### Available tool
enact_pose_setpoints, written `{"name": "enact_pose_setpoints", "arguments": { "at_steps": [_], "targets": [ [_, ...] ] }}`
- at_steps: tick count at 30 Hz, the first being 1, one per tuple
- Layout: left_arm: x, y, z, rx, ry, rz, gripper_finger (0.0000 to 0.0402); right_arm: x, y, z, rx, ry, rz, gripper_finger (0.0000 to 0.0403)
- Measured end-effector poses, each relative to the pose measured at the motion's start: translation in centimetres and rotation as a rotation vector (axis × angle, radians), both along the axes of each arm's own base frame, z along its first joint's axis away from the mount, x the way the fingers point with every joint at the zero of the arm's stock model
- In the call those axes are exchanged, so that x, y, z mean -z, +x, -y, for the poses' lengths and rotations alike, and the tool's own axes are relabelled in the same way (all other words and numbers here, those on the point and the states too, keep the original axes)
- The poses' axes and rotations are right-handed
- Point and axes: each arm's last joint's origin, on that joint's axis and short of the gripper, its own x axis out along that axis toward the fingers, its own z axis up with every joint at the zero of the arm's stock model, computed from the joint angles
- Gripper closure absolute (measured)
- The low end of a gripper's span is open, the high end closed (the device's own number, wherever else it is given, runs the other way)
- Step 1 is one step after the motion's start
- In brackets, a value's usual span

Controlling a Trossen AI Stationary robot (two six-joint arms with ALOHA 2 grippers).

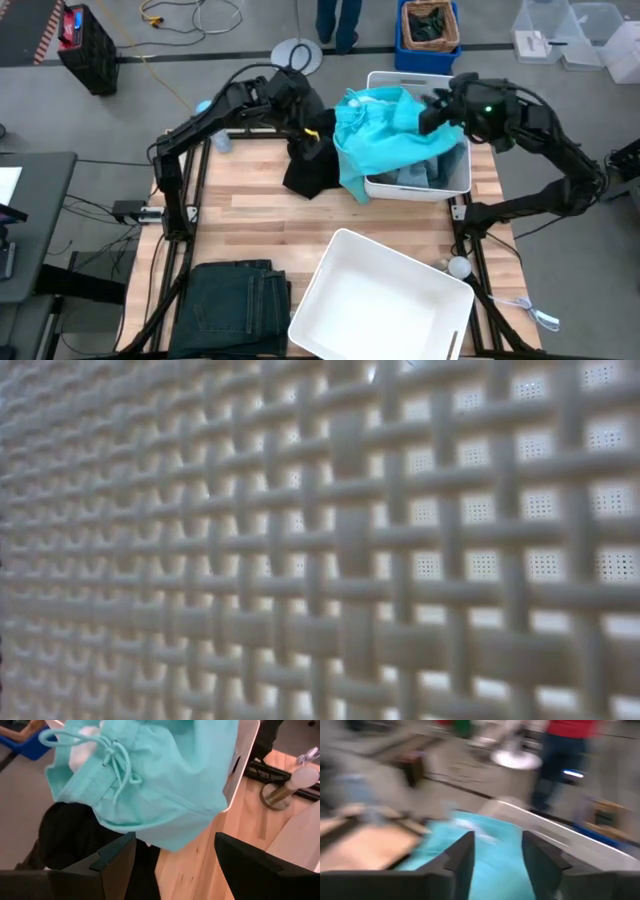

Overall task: Sort clothes
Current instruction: Put the blue shorts into the top white laundry bin

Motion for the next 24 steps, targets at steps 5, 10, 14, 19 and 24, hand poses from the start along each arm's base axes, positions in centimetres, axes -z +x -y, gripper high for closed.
{"name": "enact_pose_setpoints", "arguments": {
  "at_steps": [5, 10, 14, 19, 24],
  "targets": [
    [-1.7, -1.3, 0.5, 0.019, 0.046, 0.064, 0.0137, 0.3, 2.6, -0.7, -0.304, 0.033, -0.020, 0.0170],
    [-3.6, -3.2, 0.8, 0.007, 0.079, 0.128, 0.0137, 3.6, 7.0, -1.1, -0.427, 0.126, -0.272, 0.0159],
    [-4.4, -4.3, 1.2, -0.007, 0.082, 0.150, 0.0137, 5.9, 9.1, -0.8, -0.457, 0.207, -0.410, 0.0159],
    [-5.6, -5.8, 1.8, -0.018, 0.080, 0.191, 0.0137, 8.1, 11.3, 0.4, -0.424, 0.249, -0.515, 0.0159],
    [-6.6, -7.2, 2.3, -0.026, 0.082, 0.227, 0.0137, 10.2, 12.8, 2.0, -0.373, 0.314, -0.600, 0.0159]
  ]
}}
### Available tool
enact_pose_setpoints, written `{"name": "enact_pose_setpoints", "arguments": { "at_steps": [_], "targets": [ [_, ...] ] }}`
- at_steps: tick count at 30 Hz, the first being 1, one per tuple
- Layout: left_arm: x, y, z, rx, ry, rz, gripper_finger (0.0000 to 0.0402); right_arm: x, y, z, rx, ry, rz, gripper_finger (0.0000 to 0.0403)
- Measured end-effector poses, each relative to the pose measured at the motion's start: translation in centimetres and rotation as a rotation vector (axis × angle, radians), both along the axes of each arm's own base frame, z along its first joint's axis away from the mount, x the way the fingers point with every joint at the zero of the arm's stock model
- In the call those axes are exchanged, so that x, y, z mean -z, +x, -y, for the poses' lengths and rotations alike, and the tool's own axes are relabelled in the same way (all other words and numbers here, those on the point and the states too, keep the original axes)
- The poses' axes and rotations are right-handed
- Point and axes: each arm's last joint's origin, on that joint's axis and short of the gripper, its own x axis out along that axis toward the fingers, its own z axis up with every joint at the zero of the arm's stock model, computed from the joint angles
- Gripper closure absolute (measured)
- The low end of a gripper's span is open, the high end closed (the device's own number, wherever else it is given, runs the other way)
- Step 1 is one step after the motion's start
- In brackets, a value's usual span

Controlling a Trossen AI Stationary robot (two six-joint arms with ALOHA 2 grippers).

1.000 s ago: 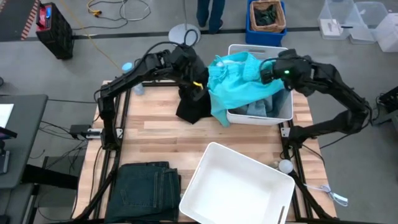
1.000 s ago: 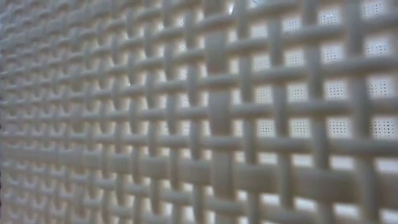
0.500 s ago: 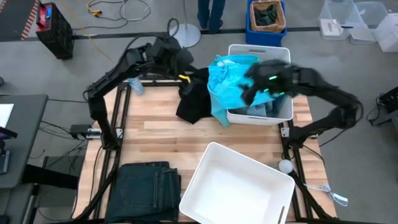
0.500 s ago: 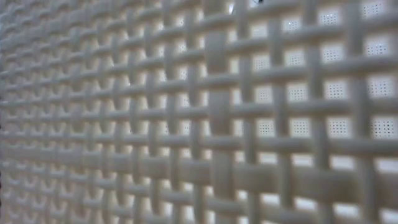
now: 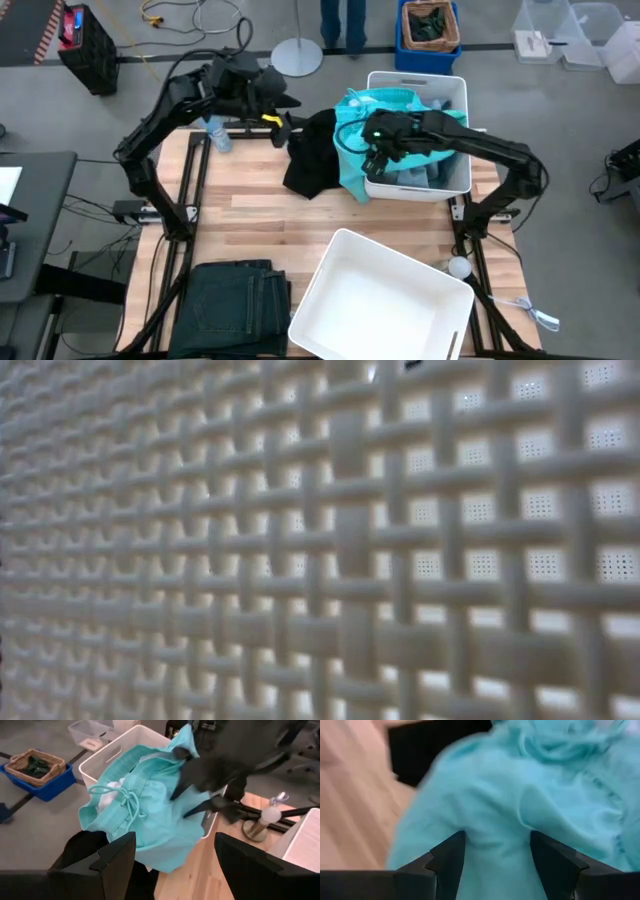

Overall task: Sort clothes
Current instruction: Put the blue shorts into the top white laundry bin

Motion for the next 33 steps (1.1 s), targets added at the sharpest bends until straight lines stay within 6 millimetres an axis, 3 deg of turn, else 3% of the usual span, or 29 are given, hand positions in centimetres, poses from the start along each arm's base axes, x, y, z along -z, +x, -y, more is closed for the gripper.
{"name": "enact_pose_setpoints", "arguments": {
  "at_steps": [5, 11, 16, 21, 27, 30, 33],
  "targets": [
    [-0.7, -1.7, 0.6, -0.020, 0.011, -0.006, 0.0137, 1.9, 1.1, 0.8, 0.032, 0.036, -0.091, 0.0214],
    [-0.9, -3.1, 1.0, -0.063, 0.022, -0.039, 0.0137, 2.9, 1.9, 1.0, 0.026, 0.054, -0.128, 0.0370],
    [-0.7, -3.3, 1.1, -0.068, 0.007, -0.064, 0.0137, 1.3, 0.8, 0.7, 0.063, 0.017, -0.051, 0.0393],
    [-0.4, -3.3, 1.1, -0.069, -0.007, -0.093, 0.0137, -3.4, -2.7, -0.2, 0.178, -0.149, 0.104, 0.0400],
    [0.7, -2.6, 0.8, -0.069, -0.021, -0.129, 0.0137, -9.3, -9.4, -1.3, 0.465, -0.414, 0.339, 0.0402],
    [1.4, -2.0, 0.6, -0.069, -0.028, -0.149, 0.0137, -11.0, -12.5, -1.9, 0.636, -0.538, 0.431, 0.0402],
    [2.2, -1.5, 0.3, -0.068, -0.033, -0.166, 0.0137, -11.7, -14.3, -2.3, 0.734, -0.601, 0.492, 0.0402]
  ]
}}
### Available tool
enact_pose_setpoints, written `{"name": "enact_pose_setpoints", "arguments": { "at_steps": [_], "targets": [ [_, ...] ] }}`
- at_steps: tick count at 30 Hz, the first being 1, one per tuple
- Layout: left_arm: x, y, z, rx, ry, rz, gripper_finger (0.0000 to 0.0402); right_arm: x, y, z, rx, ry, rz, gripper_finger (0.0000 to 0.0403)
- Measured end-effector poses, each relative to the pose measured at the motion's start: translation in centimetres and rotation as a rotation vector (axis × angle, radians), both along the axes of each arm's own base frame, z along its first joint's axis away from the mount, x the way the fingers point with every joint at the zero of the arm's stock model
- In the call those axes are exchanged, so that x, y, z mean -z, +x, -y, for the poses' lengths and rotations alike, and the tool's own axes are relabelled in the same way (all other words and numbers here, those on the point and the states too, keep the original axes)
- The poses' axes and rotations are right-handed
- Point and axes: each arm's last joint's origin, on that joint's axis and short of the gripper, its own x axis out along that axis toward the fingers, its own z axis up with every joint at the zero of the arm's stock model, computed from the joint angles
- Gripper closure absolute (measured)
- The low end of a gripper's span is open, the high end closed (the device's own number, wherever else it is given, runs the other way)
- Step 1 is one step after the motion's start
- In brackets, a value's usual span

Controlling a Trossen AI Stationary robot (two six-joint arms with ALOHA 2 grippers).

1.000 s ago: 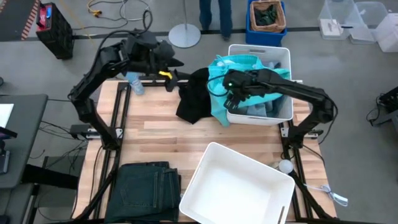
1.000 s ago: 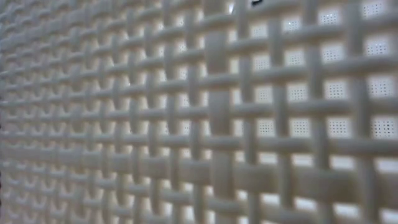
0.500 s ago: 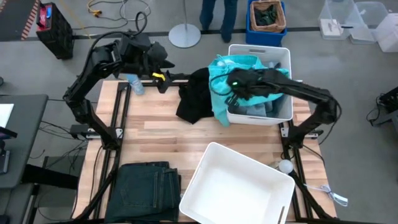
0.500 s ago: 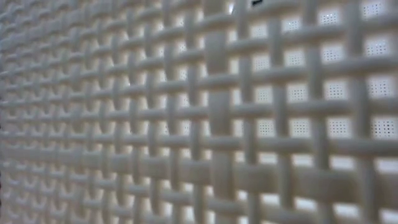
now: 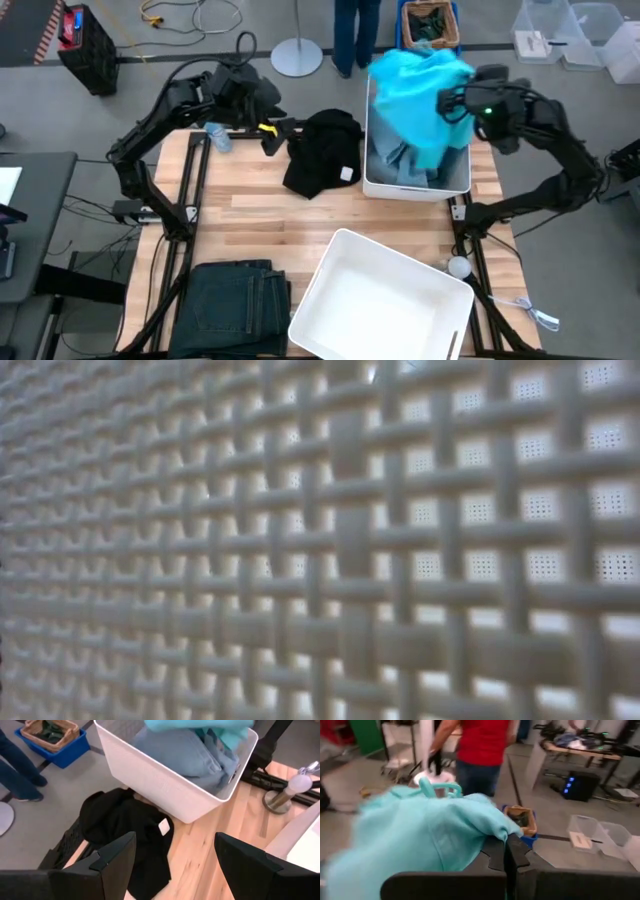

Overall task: Sort clothes
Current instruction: Put the blue shorts into the top white laundry bin, then put the black shirt into the bottom white laundry bin

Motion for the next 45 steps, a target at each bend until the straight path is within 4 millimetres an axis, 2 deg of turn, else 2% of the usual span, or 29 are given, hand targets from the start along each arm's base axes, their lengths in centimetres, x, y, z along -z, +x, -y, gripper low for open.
{"name": "enact_pose_setpoints", "arguments": {
  "at_steps": [5, 13, 18, 23, 27, 30, 39, 45],
  "targets": [
    [1.4, 1.1, -0.5, 0.008, -0.017, -0.015, 0.0137, 0.2, -0.6, 0.2, 0.030, 0.014, -0.032, 0.0402],
    [3.2, 2.1, -1.3, 0.000, -0.027, -0.037, 0.0137, 2.7, 2.1, 1.3, -0.086, 0.215, -0.220, 0.0384],
    [3.8, 2.1, -2.1, 0.007, -0.062, -0.039, 0.0137, 4.2, 3.7, 2.1, -0.099, 0.315, -0.302, 0.0324],
    [3.8, 1.9, -2.5, -0.003, -0.063, -0.038, 0.0137, 4.4, 4.1, 2.1, -0.131, 0.347, -0.293, 0.0231],
    [3.9, 1.7, -2.8, -0.001, -0.052, -0.051, 0.0137, 3.8, 3.5, 1.7, -0.173, 0.331, -0.255, 0.0158],
    [3.9, 1.5, -3.2, -0.003, -0.040, -0.063, 0.0137, 2.6, 2.9, 0.6, -0.257, 0.261, -0.203, 0.0131],
    [3.9, 0.2, -5.5, -0.029, -0.028, -0.065, 0.0137, -1.9, 2.2, -3.2, -0.563, 0.004, 0.071, 0.0126],
    [5.6, 0.4, -7.2, -0.071, -0.038, -0.071, 0.0137, -2.4, 3.8, -5.6, -0.874, 0.047, 0.165, 0.0126]
  ]
}}
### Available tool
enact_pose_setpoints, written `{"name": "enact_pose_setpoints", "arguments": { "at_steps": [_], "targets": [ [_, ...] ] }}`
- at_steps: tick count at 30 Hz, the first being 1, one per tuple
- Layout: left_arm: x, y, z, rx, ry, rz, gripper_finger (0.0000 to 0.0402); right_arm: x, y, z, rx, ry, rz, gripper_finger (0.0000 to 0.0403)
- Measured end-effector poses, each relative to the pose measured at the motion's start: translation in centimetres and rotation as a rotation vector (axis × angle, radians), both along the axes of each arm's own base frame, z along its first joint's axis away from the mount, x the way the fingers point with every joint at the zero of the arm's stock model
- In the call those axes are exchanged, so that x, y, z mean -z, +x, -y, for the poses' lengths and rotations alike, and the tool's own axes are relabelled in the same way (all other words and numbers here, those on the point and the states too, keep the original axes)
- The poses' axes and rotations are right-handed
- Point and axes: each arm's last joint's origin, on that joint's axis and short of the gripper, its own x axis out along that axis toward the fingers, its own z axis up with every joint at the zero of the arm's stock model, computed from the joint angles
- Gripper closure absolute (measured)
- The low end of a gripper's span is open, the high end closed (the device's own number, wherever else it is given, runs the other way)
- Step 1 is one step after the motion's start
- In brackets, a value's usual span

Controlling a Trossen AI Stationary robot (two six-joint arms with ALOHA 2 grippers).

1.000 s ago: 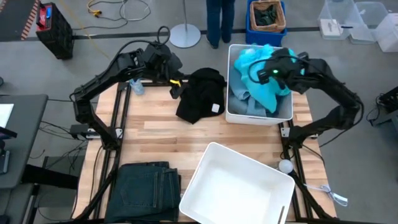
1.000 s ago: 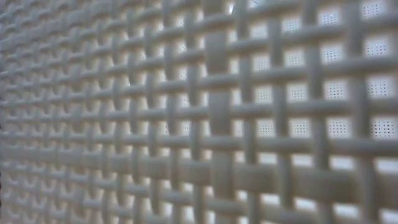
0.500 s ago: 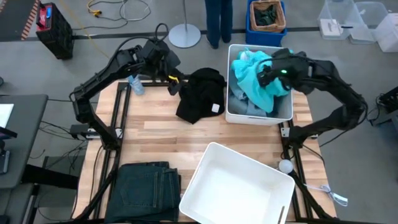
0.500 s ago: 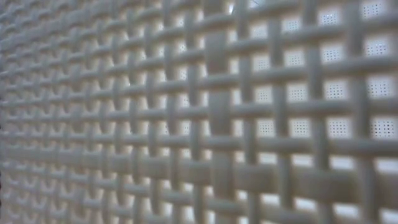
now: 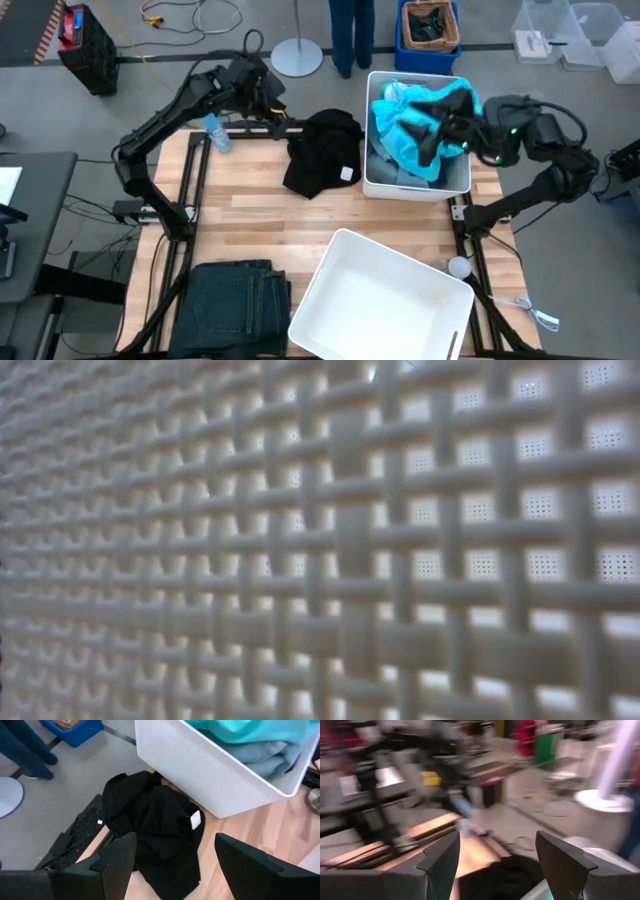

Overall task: Sort clothes
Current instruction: Put the black shirt into the bottom white laundry bin

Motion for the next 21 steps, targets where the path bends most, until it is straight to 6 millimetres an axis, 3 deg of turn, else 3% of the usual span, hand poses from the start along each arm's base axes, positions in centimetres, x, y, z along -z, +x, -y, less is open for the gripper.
{"name": "enact_pose_setpoints", "arguments": {
  "at_steps": [4, 8, 13, 21],
  "targets": [
    [2.6, 1.2, -0.8, -0.009, -0.007, -0.006, 0.0137, 0.6, 2.4, -1.7, -0.138, 0.020, -0.021, 0.0126],
    [5.4, 1.7, -2.1, -0.088, -0.048, 0.012, 0.0137, 1.5, 5.1, -3.2, -0.193, 0.019, -0.045, 0.0126],
    [10.1, 2.5, -4.4, -0.157, -0.148, -0.084, 0.0137, 2.5, 7.8, -4.5, -0.224, 0.023, -0.051, 0.0127],
    [15.3, 5.4, -6.5, -0.134, -0.274, -0.138, 0.0137, 3.5, 10.1, -5.0, -0.208, 0.093, -0.027, 0.0127]
  ]
}}
